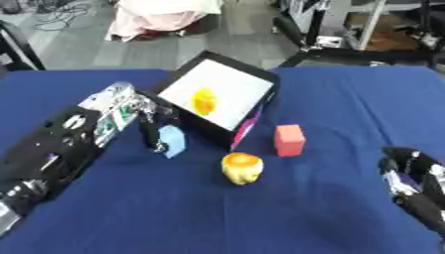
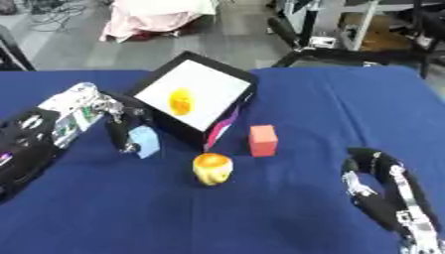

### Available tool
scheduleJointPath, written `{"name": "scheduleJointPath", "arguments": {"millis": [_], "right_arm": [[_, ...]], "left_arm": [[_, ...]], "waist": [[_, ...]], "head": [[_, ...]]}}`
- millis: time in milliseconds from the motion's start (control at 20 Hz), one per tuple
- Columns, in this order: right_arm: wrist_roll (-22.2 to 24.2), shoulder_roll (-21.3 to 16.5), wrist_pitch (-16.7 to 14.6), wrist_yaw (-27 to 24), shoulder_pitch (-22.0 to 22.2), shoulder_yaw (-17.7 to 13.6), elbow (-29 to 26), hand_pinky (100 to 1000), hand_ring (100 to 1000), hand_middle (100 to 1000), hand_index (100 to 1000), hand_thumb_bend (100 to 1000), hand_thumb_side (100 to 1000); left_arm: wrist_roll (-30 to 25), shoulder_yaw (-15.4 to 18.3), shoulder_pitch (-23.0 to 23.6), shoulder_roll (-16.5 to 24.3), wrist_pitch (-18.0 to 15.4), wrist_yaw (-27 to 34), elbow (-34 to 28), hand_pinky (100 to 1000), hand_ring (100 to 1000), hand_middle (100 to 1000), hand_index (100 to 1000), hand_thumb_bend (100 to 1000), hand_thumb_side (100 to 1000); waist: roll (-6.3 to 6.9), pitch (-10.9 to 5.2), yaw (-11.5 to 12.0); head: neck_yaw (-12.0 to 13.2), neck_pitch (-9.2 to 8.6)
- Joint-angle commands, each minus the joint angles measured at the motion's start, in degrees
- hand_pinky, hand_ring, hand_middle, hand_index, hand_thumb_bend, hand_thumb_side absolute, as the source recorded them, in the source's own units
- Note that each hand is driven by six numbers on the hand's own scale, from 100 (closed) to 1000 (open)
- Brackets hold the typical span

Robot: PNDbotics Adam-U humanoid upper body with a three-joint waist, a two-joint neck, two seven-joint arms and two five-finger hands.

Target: Pick up objects on the table and place them in the box.

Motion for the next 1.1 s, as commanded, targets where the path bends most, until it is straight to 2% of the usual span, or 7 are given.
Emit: {"name": "scheduleJointPath", "arguments": {"millis": [50, 200, 450, 600, 800, 950, 1100], "right_arm": [[0.01, -0.88, -0.16, -0.1, -0.39, -0.17, -0.47, 727, 648, 573, 729, 100, 434], [-0.03, -0.9, -0.16, -0.09, -0.36, -0.23, -0.47, 727, 648, 573, 729, 100, 433], [-0.08, -0.99, -0.13, -0.07, -0.2, -0.27, -0.44, 727, 648, 573, 729, 100, 433], [-0.07, -1.0, -0.13, -0.06, -0.1, -0.25, -0.38, 727, 648, 573, 729, 100, 433], [-0.01, -0.92, -0.14, -0.11, -0.06, -0.15, -0.34, 727, 648, 573, 729, 100, 434], [0.05, -0.81, -0.15, -0.18, -0.1, -0.08, -0.32, 727, 648, 573, 729, 100, 435], [0.2, -0.63, -0.19, -0.31, -0.21, 0.1, -0.33, 727, 647, 573, 729, 100, 435]], "left_arm": [[2.26, 1.25, -1.04, 0.93, -0.12, -1.05, -1.52, 548, 459, 458, 644, 100, 157], [2.26, 1.79, -1.83, 2.0, 0.12, -0.41, -3.5, 535, 445, 442, 628, 100, 167], [-0.96, 3.81, -5.33, 5.54, 1.39, 0.36, -10.96, 535, 441, 435, 624, 100, 198], [-1.87, 5.88, -7.75, 6.28, 2.11, -2.21, -13.95, 536, 439, 431, 624, 100, 205], [-0.8, 7.91, -10.22, 3.2, 3.49, -6.63, -11.17, 545, 450, 445, 631, 100, 207], [1.15, 8.9, -11.47, -0.99, 3.61, -11.07, -5.95, 550, 454, 450, 637, 100, 209], [5.27, 11.05, -11.95, -5.75, 4.22, -16.62, 0.22, 570, 467, 464, 655, 113, 222]], "waist": [[0.03, -1.15, 0.01], [0.03, -1.25, 0.03], [0.09, -1.46, 0.21], [0.1, -1.55, 0.28], [0.0, -1.58, 0.06], [-0.16, -1.55, -0.26], [-0.37, -1.47, -0.62]], "head": [[-0.08, -0.11], [-0.08, -0.11], [-0.19, -0.11], [-0.22, -0.11], [0.0, -0.11], [0.21, -0.11], [0.55, -0.11]]}}
